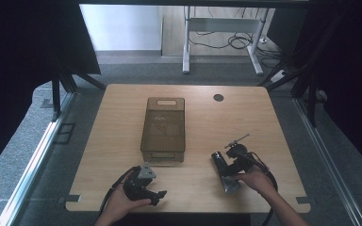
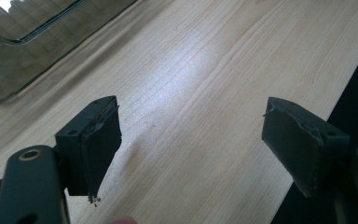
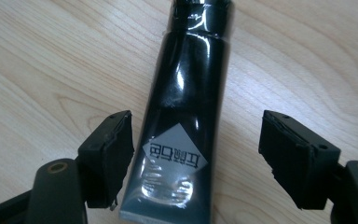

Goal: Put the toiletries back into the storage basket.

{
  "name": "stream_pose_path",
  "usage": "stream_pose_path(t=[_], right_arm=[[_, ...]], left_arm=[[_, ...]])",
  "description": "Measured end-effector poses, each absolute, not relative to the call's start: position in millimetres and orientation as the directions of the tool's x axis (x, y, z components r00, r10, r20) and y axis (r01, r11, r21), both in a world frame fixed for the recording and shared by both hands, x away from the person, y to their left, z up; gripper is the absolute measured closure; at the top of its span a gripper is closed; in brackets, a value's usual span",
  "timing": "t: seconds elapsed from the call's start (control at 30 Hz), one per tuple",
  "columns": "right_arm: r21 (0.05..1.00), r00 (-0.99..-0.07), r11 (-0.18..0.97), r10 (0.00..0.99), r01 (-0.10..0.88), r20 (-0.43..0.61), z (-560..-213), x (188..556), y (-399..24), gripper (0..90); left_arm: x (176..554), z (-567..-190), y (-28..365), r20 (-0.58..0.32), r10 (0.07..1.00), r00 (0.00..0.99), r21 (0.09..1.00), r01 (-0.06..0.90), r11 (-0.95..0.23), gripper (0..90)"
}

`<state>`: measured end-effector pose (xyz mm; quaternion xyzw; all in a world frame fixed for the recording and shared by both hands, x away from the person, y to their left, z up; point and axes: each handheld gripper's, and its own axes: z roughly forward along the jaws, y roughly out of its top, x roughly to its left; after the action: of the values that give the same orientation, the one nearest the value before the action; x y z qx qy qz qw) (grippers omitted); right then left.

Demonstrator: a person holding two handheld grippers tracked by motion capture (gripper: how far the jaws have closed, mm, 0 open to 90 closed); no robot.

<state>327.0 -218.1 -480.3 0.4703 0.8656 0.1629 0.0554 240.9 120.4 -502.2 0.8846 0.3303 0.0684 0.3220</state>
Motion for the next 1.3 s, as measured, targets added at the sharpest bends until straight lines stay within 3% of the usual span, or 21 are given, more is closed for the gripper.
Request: stream_pose_path(t=[0.47,0.87,0.93,1.3], right_arm=[[0.264,-0.532,0.506,0.846,0.821,0.032,-498,335,-199,24.2],[0.234,-0.522,0.509,0.853,0.829,-0.003,-505,338,-194,34.0],[0.233,-0.531,0.517,0.848,0.824,-0.003,-504,337,-192,40.4],[0.21,-0.537,0.523,0.844,0.826,0.012,-502,342,-192,43.3]], left_arm=[[240,-504,118,-0.091,0.625,0.775,0.611,0.539,-0.58,19.9],[240,-505,116,-0.091,0.623,0.777,0.608,0.539,-0.584,19.9],[240,-504,116,-0.09,0.621,0.779,0.607,0.537,-0.585,19.9],[239,-504,114,-0.093,0.618,0.781,0.611,0.535,-0.584,19.9]])
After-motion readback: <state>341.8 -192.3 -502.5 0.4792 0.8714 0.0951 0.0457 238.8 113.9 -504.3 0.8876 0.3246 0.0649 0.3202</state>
